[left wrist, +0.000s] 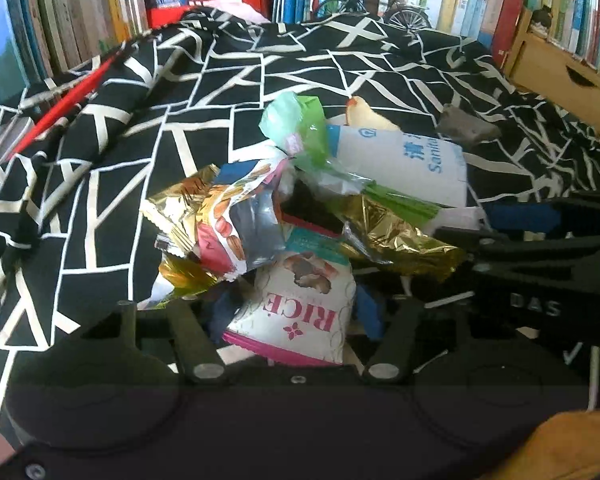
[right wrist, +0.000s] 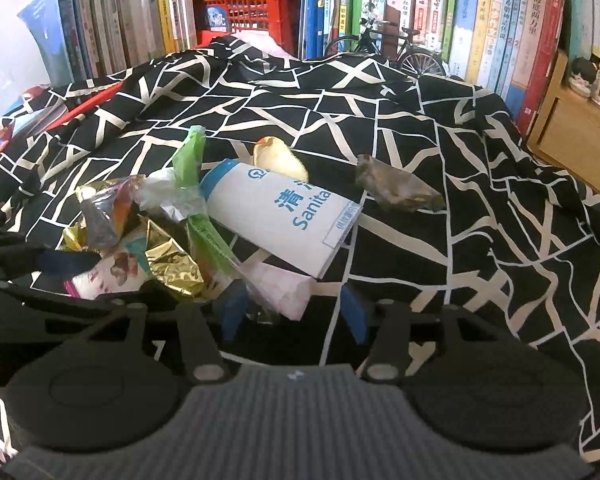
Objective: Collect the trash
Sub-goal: 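Grasp the white RICE packet with the left gripper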
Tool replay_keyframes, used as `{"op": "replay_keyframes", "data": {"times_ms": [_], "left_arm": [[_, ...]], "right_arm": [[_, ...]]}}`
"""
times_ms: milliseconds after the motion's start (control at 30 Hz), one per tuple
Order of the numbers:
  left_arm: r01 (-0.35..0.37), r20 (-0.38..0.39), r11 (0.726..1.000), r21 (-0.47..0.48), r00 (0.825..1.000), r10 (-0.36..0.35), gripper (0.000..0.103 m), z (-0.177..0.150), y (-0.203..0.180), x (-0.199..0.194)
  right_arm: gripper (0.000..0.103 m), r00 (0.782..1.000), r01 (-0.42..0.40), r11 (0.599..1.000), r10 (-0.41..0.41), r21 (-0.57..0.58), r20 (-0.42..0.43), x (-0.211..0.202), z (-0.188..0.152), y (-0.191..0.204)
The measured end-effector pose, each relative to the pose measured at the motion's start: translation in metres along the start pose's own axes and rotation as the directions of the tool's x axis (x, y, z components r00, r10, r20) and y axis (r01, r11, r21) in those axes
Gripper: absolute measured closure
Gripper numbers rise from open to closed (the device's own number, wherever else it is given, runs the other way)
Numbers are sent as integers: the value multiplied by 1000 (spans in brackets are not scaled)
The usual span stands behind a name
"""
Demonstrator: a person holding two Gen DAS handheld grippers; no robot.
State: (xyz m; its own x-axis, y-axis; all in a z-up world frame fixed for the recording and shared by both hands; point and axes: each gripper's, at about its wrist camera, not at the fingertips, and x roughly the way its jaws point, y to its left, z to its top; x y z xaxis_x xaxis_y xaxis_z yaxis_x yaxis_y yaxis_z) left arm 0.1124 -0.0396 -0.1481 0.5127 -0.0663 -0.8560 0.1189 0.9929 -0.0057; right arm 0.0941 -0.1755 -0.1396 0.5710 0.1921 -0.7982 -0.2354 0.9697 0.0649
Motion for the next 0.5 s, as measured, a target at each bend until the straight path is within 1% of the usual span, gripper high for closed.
{"op": "replay_keyframes", "data": {"times_ms": [33,133,333,367,400,500], "left_arm": [[10,-5,1000,2,1000,-10,50,0,0,-1],[30,-10,1000,7,1000,-30,53,-1,-1,-8],[14,-1,1000,15,1000,-14,54,-9,-4,-24],[12,1,1000,14,1000,-12,54,-10,-4,-26],[10,2,1000,13,1000,-10,54,-10,-4,-28],[3,9,1000,3,1000,-3,54,-11,-2,-33]], "right_arm": [[36,1000,-4,1000,4,1,-1,1,0,0],[35,1000,-12,1000,12,-5,1,2,0,1],[35,999,-38,999,38,-27,-6,5,-2,6],[38,999,-36,999,36,-41,-4,5,-3,9],[45,999,-35,998,35,-52,-2,4,-4,10],[58,999,-32,997,32,-63,-3,2,-7,13]]}}
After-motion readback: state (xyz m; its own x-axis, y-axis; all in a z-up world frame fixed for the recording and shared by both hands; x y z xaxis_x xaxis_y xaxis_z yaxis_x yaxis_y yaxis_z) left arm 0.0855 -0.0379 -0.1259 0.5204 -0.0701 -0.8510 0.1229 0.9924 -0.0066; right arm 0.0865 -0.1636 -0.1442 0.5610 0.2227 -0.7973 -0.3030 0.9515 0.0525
